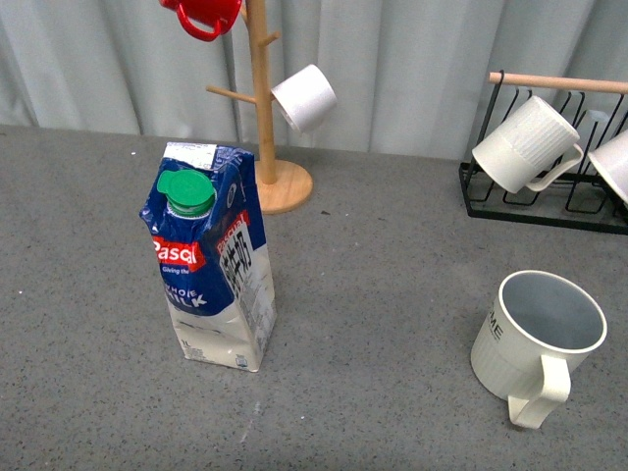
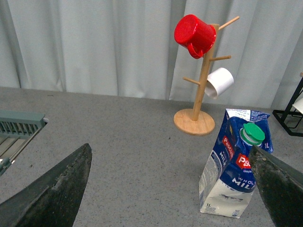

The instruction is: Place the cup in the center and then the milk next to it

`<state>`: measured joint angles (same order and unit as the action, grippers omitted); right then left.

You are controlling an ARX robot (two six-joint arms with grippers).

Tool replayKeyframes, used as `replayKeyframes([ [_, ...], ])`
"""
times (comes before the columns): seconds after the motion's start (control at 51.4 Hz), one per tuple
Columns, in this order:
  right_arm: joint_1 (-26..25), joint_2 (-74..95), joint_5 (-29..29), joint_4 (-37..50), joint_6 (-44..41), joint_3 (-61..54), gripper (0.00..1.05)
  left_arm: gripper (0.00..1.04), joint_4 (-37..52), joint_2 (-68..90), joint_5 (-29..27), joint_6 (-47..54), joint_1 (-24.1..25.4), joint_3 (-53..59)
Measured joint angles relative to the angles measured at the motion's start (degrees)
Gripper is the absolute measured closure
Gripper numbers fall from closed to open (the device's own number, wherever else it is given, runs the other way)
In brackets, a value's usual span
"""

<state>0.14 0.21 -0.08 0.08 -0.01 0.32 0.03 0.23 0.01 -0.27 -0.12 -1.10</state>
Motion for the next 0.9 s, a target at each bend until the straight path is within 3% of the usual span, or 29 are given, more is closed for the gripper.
replayKeyframes([
  [0.895,0.0,0.0,0.0,0.0,0.0,0.0,0.09,0.07,0.0,0.0,0.0,0.0,0.0,0.0],
])
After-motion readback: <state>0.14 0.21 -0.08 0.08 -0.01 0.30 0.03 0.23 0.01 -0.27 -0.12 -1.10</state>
